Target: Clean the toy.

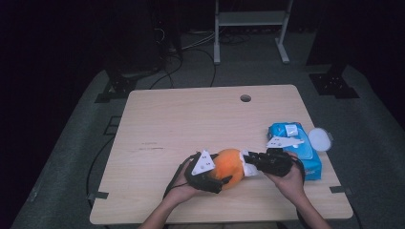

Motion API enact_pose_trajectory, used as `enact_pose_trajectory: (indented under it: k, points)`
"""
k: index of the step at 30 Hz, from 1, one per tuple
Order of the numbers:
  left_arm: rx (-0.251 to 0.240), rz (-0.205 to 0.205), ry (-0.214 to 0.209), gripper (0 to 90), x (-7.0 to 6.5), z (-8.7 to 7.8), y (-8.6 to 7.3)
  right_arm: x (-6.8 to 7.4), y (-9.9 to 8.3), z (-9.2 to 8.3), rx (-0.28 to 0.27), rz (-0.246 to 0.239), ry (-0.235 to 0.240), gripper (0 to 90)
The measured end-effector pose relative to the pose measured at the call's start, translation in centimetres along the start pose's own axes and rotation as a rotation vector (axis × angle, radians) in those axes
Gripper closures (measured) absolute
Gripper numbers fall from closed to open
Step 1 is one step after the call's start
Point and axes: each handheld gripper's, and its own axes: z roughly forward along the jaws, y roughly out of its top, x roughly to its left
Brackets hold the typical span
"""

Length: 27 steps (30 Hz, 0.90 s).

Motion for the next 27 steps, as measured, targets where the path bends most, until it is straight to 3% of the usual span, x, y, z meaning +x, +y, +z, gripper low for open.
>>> enact_pose_trajectory:
  k: [1, 4, 7, 9, 12, 17, 21, 22, 24, 26, 27]
  points:
    - [-0.001, 0.003, -0.004, 17.2, 0.0, 0.0, -0.1, -0.5, -0.2, 0.1, 0.013, 0.013, -0.002, 75.9]
    - [0.004, 0.000, -0.017, 17.2, 0.0, 0.0, -0.1, -0.3, -0.1, 0.0, 0.010, 0.017, 0.003, 76.4]
    - [-0.002, -0.002, -0.022, 17.1, 0.0, 0.1, -0.2, 1.2, 0.5, -0.3, -0.010, -0.014, 0.026, 76.5]
    - [-0.001, 0.017, -0.022, 16.9, -0.2, 0.1, -0.1, 2.7, 1.0, -0.5, -0.028, -0.050, 0.071, 76.4]
    - [0.009, 0.038, -0.013, 11.8, -0.3, 0.0, 0.1, 4.2, 1.5, -0.4, -0.019, -0.134, 0.049, 76.4]
    - [-0.013, 0.005, -0.031, 11.0, 0.7, -1.0, 0.3, 2.6, 1.0, -0.2, -0.001, -0.105, 0.014, 76.4]
    - [0.009, 0.027, -0.037, 18.5, 0.3, -0.4, -0.2, 2.4, 1.0, -0.5, -0.007, -0.088, 0.008, 76.4]
    - [0.011, 0.034, -0.035, 20.1, 0.2, -0.4, -0.2, 2.9, 1.1, -0.6, -0.010, -0.109, -0.003, 76.6]
    - [0.003, 0.049, -0.041, 22.4, 0.0, -0.3, -0.2, 4.6, 1.6, -0.7, -0.030, -0.147, 0.063, 76.6]
    - [0.004, 0.063, -0.040, 22.4, -0.1, -0.2, -0.2, 5.2, 1.8, -0.7, -0.031, -0.167, 0.085, 76.6]
    - [0.005, 0.071, -0.036, 20.6, -0.2, -0.3, -0.2, 6.3, 2.0, -0.5, -0.017, -0.225, 0.061, 76.6]
